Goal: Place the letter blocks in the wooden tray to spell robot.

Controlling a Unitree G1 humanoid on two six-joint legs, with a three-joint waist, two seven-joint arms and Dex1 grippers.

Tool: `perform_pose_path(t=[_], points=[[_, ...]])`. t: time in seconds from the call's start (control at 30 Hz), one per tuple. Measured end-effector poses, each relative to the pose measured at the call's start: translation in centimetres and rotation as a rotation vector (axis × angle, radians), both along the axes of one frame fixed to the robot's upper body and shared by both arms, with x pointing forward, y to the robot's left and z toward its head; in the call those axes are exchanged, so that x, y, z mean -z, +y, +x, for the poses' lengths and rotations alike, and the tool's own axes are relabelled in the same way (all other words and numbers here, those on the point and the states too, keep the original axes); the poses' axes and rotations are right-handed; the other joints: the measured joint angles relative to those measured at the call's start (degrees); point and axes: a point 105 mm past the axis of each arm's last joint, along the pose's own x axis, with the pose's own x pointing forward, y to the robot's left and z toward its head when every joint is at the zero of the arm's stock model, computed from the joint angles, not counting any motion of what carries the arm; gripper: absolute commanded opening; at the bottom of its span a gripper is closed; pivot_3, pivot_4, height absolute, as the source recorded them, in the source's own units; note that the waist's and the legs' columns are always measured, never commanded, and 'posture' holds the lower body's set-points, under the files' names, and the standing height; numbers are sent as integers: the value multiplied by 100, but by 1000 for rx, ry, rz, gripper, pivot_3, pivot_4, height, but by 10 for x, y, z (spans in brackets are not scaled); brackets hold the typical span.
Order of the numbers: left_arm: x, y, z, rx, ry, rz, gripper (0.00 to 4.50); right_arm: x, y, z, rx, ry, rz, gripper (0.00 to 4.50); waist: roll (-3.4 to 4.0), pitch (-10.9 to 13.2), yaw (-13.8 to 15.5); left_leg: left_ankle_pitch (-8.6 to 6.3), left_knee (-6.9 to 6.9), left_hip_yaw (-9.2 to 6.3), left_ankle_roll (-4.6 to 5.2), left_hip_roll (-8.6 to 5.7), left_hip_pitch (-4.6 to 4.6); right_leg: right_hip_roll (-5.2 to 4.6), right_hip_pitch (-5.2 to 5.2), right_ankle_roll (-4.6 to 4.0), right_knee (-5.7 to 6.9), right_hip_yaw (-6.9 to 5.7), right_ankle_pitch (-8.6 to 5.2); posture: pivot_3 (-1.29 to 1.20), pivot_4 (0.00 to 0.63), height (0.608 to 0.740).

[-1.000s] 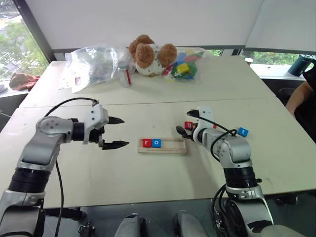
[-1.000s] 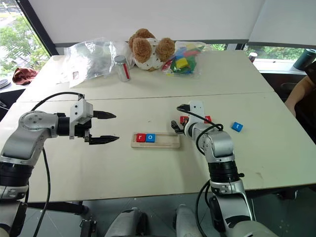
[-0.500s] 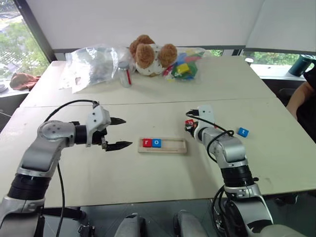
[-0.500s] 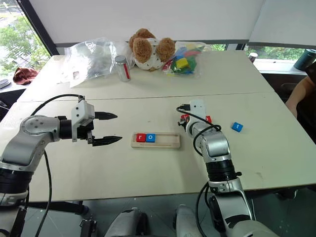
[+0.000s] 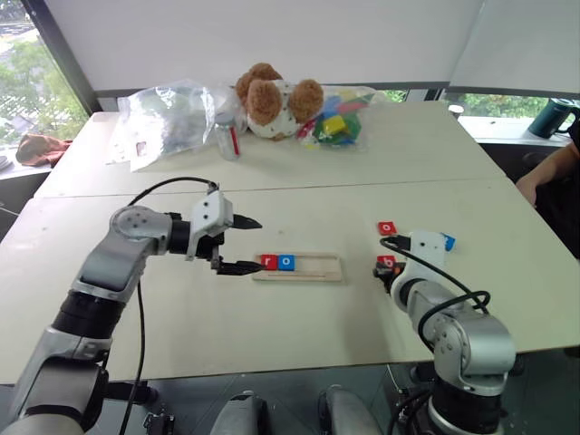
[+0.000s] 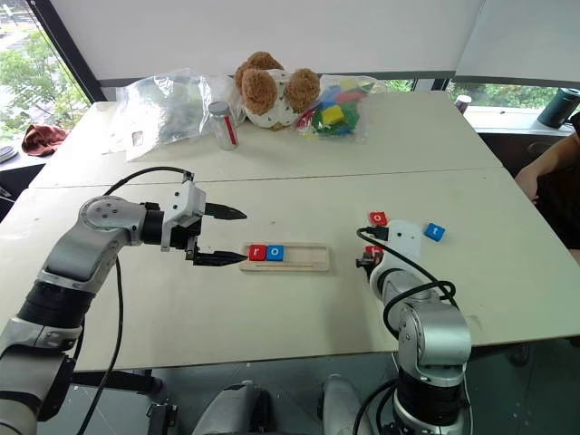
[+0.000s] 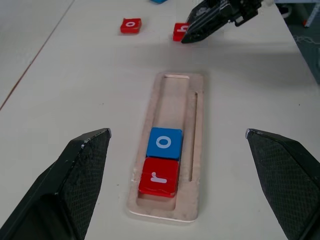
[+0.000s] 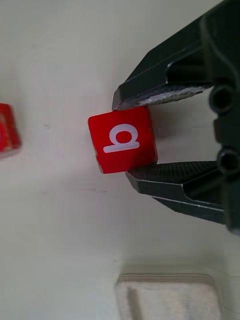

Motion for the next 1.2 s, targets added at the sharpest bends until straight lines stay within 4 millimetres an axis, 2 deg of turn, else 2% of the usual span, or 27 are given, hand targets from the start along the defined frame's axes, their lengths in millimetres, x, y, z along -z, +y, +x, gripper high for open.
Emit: perform_pose_path(t=[0.03, 0.23, 0.27, 0.43, 0.53, 0.57, 0.63, 0.67, 0.73, 0.8, 0.97, 1.1, 1.2], points=[[1, 0, 0, 3, 6, 4, 4500, 0, 0, 1, 12, -5, 2, 1124, 0, 0, 1, 0, 0, 0, 0, 0, 0, 0, 0, 0, 0, 0, 0, 0, 150, 740], [4, -1, -1, 20, 11, 16, 4500, 2, -4, 4, 54, -15, -13, 4223, -1, 0, 6, 1, 0, -1, -1, 1, 1, 1, 2, 0, -1, 0, 0, 0, 150, 740], [4, -1, -1, 19, 11, 16, 4500, 1, -5, 4, 55, -14, -25, 4457, -1, -1, 5, 1, 1, -1, -1, 1, 3, 0, 4, 0, -1, 0, 0, 0, 150, 740], [3, -2, -2, 21, 15, 19, 4500, -7, -8, 8, 9, -11, -93, 4457, 4, 2, -8, 0, -1, -2, -1, 3, 7, 5, 5, 0, 0, 1, 0, 0, 150, 740], [1, 5, -2, 5, 20, 28, 4500, -51, -21, 24, -93, -141, -171, 4457, 12, 8, -4, 0, 2, 2, 0, -1, 6, 1, 7, 0, -3, 1, 0, 0, 150, 740], [-2, 8, -2, -1, 21, 26, 4500, -66, -22, 29, -187, -186, -193, 4457, 12, 8, 2, -1, 1, 1, 2, 0, 6, 3, 8, 0, -9, -1, -1, 0, 150, 740], [-5, 12, -2, -7, 21, 27, 4500, -78, -19, 31, -404, -215, -216, 4457, 7, 8, 35, -5, -3, -12, 9, 4, 8, 8, 20, 2, -19, -14, -2, 0, 150, 740], [-6, 13, -4, -1, 23, 31, 4500, -76, -19, 28, -525, -199, -234, 4457, 6, 10, 48, -6, -7, -14, 11, 3, 7, 8, 24, 8, -23, -14, -7, 0, 150, 740], [-7, 13, -11, 18, 34, 45, 4500, -58, -24, 13, -822, -99, -311, 4457, 6, 12, 52, -15, -6, -11, 26, -2, 6, 4, 30, 17, -30, -11, -13, 0, 150, 740], [-2, 17, -17, 22, 53, 77, 4500, -42, -34, 11, -978, -34, -299, 4457, -3, 17, -13, -19, -2, 9, 33, -1, 13, -1, 35, 19, -35, 1, -13, 0, 150, 740], [1, 10, -36, 59, 92, 80, 4500, -28, -53, 25, -1178, -27, -401, 4457, -7, 25, -84, -17, 7, 18, 30, 1, 22, -16, 33, 19, -14, 15, -12, 0, 150, 740], [5, 22, -45, 23, 105, 139, 4500, -34, -58, 34, -1270, -51, -434, 4457, -5, 28, -98, -17, 0, 12, 29, 6, 22, -14, 27, 18, -13, 14, -13, 0, 150, 740], [5, 24, -49, 1, 119, 120, 4500, -24, -63, 34, -1308, -28, -427, 4457, -7, 28, -50, -17, 1, 10, 27, 6, 19, -20, 26, 18, -15, 12, -13, 0, 150, 740]])
